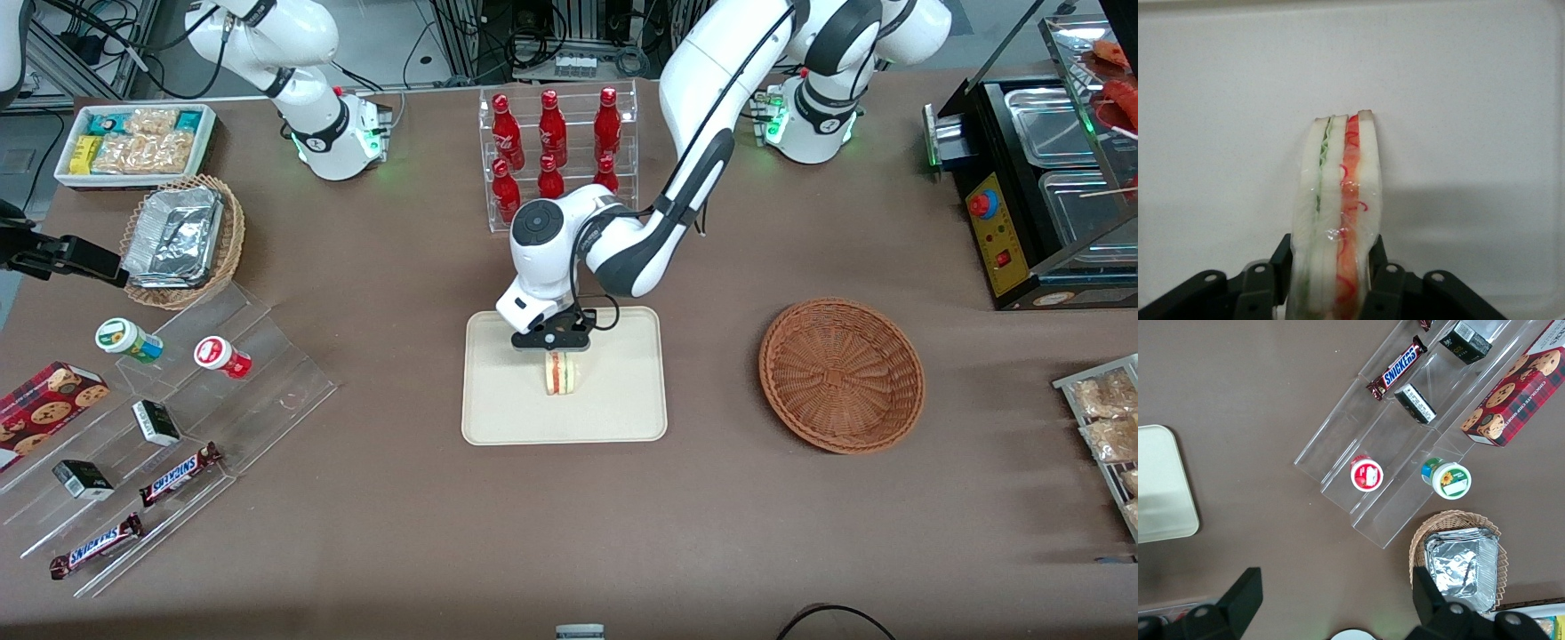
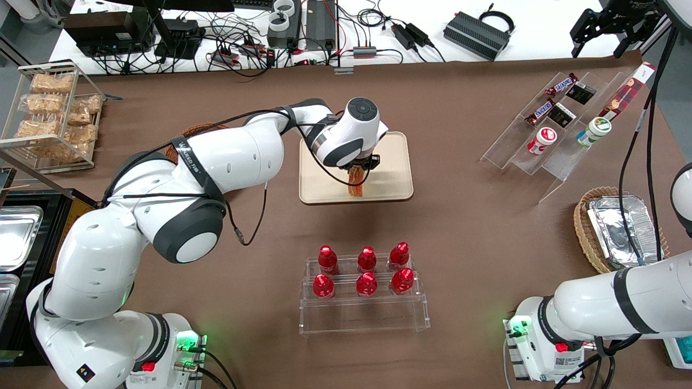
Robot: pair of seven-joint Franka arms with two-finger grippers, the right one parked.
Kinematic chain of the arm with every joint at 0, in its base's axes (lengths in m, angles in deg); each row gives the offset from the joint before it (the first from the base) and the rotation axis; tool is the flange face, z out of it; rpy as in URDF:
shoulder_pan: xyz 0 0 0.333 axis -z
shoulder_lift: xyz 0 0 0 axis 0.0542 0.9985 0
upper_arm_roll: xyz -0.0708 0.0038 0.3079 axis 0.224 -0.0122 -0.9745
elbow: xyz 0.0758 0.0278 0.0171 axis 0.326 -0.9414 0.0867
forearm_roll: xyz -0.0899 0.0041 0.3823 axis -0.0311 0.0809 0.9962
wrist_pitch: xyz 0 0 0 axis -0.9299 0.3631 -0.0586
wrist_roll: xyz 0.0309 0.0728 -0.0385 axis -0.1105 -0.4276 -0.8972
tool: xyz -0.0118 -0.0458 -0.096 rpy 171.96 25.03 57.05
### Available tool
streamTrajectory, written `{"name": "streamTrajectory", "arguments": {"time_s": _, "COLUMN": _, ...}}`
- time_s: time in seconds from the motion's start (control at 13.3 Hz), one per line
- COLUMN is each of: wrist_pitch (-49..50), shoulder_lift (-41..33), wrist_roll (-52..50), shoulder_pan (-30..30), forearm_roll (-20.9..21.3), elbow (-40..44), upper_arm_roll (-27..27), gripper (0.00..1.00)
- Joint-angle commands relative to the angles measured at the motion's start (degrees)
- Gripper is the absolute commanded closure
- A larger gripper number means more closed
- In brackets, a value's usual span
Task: Place sandwich from basket to tray
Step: 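Lower the sandwich onto the tray and open the left gripper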
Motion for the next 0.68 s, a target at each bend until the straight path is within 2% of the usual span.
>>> {"name": "streamTrajectory", "arguments": {"time_s": 0.0, "wrist_pitch": 2.86, "shoulder_lift": -1.14, "wrist_roll": -0.21, "shoulder_pan": 0.23, "forearm_roll": 0.55, "elbow": 1.54, "upper_arm_roll": -0.55, "gripper": 0.0}}
{"name": "streamTrajectory", "arguments": {"time_s": 0.23, "wrist_pitch": 9.27, "shoulder_lift": -4.99, "wrist_roll": -0.57, "shoulder_pan": -1.95, "forearm_roll": -0.23, "elbow": 3.12, "upper_arm_roll": -0.46, "gripper": 0.0}}
{"name": "streamTrajectory", "arguments": {"time_s": 0.38, "wrist_pitch": 14.19, "shoulder_lift": -9.82, "wrist_roll": -0.48, "shoulder_pan": -3.54, "forearm_roll": -3.39, "elbow": 2.86, "upper_arm_roll": -0.55, "gripper": 0.0}}
{"name": "streamTrajectory", "arguments": {"time_s": 0.6, "wrist_pitch": 21.58, "shoulder_lift": -15.8, "wrist_roll": -1.96, "shoulder_pan": -6.44, "forearm_roll": -3.58, "elbow": 2.86, "upper_arm_roll": -0.55, "gripper": 0.0}}
